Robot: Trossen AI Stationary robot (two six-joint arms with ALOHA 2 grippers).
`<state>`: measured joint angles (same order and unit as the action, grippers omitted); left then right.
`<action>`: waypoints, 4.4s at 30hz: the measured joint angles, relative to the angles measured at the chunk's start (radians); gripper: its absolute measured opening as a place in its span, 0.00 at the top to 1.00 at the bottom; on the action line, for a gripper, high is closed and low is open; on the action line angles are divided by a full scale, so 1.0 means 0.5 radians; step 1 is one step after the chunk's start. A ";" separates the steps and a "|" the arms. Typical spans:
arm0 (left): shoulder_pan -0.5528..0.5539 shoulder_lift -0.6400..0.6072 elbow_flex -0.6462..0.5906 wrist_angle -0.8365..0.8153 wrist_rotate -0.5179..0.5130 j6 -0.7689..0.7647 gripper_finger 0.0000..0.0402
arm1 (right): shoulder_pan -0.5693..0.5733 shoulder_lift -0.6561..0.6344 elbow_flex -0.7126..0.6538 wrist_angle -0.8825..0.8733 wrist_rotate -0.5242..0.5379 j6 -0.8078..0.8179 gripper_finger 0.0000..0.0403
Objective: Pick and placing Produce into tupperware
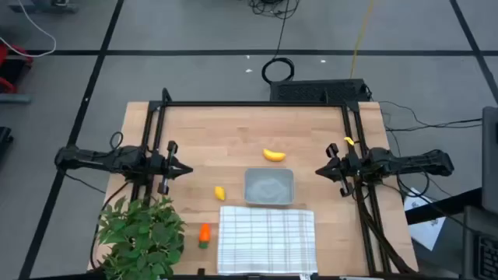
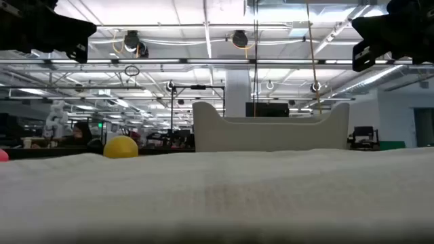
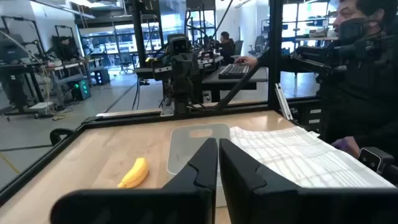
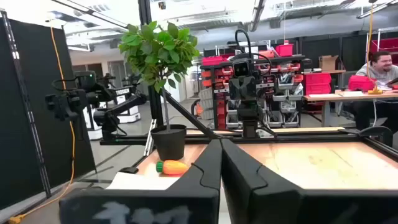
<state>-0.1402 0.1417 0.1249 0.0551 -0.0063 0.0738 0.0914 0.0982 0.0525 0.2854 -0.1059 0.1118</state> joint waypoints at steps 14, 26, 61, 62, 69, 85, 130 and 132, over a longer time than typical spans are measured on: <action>0.000 0.000 0.000 0.000 -0.001 0.000 0.95 | 0.001 0.000 0.000 0.000 0.000 0.000 1.00; 0.000 0.001 0.000 0.000 0.000 0.000 0.95 | 0.000 0.000 0.000 0.000 0.000 0.000 1.00; 0.001 0.001 0.000 0.000 -0.001 0.000 0.95 | 0.000 0.000 0.000 0.000 0.000 0.000 1.00; 0.000 0.000 0.000 0.000 0.000 0.000 0.95 | 0.001 0.000 0.000 0.000 0.000 0.000 1.00; 0.000 0.000 0.000 0.000 0.000 0.000 0.95 | 0.001 0.000 -0.001 0.000 0.000 0.000 1.00; 0.000 0.001 -0.001 0.000 0.000 0.000 0.95 | 0.000 0.000 0.000 0.000 0.000 0.000 1.00; 0.000 0.001 0.000 0.091 -0.005 0.000 0.95 | 0.000 0.000 -0.001 0.002 0.000 -0.005 1.00; 0.000 0.002 0.000 0.158 -0.006 0.000 0.95 | 0.000 0.000 0.000 0.002 0.000 -0.006 1.00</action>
<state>-0.1401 0.1429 0.1249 0.1342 -0.0091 0.0738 0.0915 0.0984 0.0523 0.2863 -0.1059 0.1089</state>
